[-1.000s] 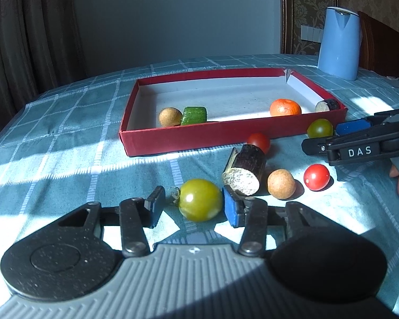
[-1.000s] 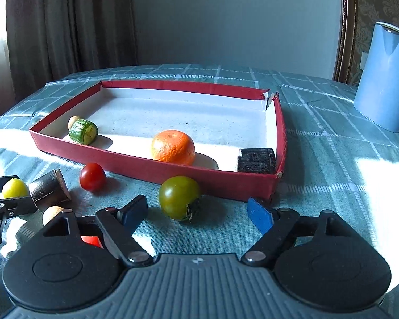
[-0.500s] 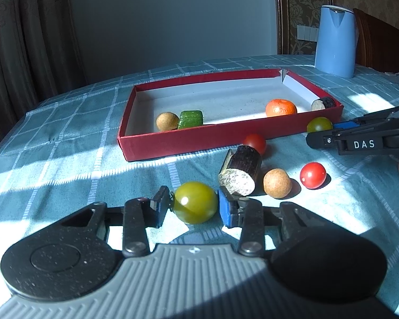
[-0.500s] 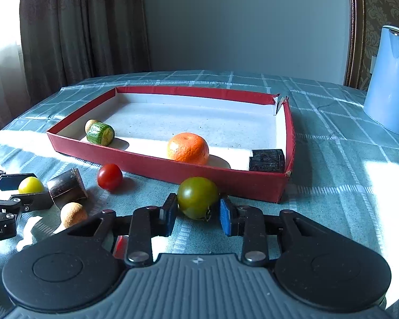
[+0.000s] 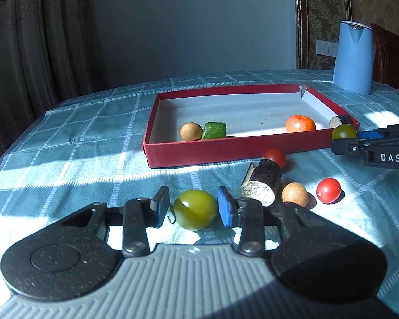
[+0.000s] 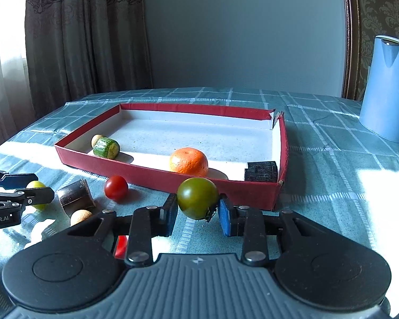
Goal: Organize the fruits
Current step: 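Lift and carry both tomatoes toward the red tray with both tools, then open the left tool over the tray dropping the yellow-green tomato while the right tool drops the dark green tomato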
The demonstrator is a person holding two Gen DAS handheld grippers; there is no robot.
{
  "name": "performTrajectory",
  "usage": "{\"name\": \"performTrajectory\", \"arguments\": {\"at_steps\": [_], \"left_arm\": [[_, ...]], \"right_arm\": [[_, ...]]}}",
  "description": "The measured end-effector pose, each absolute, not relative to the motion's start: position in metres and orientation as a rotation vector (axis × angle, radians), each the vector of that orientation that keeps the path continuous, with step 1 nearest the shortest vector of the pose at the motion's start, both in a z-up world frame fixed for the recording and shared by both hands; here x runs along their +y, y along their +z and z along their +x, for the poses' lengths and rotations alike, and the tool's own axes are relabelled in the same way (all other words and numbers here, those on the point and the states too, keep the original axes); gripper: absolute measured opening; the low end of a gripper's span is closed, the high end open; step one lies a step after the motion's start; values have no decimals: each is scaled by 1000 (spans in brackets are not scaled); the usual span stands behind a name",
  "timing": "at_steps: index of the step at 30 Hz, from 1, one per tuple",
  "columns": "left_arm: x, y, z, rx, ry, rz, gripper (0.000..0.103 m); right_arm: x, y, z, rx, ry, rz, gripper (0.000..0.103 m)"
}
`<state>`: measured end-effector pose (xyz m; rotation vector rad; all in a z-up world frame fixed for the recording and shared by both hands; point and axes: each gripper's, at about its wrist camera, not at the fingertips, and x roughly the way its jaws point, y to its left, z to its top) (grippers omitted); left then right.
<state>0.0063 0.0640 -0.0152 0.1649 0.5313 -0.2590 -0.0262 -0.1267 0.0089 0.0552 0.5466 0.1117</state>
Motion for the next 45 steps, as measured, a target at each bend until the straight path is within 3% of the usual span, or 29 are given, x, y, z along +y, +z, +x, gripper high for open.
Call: {"name": "performTrajectory", "arguments": {"at_steps": [45], "left_arm": [[6,14,43,441,-109,233,35]], "right_arm": [[-120,18,-41,441,98,-5,32]]}}
